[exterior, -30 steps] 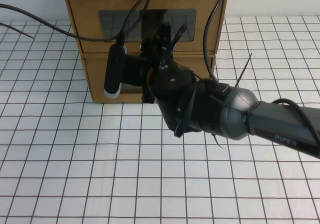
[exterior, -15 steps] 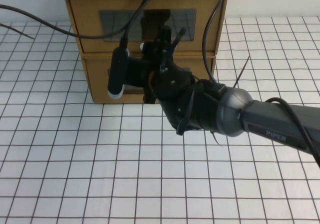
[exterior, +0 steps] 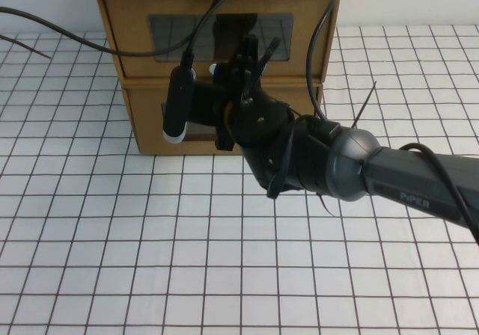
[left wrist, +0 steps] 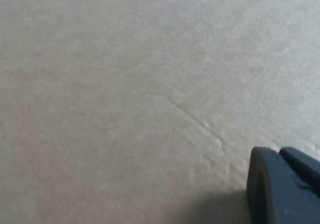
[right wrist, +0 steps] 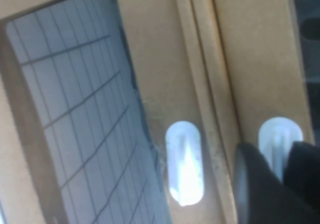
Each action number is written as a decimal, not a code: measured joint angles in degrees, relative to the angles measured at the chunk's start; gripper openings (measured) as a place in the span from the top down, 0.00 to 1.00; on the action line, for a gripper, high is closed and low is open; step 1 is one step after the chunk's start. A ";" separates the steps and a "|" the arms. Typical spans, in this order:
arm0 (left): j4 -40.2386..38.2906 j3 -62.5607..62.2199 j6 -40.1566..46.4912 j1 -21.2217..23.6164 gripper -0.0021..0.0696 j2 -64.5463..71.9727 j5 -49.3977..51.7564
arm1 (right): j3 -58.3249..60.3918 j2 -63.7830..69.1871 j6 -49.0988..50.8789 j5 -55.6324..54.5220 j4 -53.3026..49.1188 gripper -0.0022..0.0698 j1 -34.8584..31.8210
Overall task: Open the shoe box
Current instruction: 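Pull the top drawer of the cardboard box fully open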
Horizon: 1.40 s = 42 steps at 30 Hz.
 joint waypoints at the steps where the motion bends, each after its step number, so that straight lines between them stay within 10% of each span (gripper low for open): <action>1: 0.00 0.00 0.00 0.00 0.97 0.00 0.00 | 0.00 0.00 0.00 0.11 -0.09 0.84 0.00; 42: 0.00 0.00 -0.82 0.00 0.97 0.00 0.29 | 4.89 -4.47 -10.40 5.26 9.61 0.96 4.24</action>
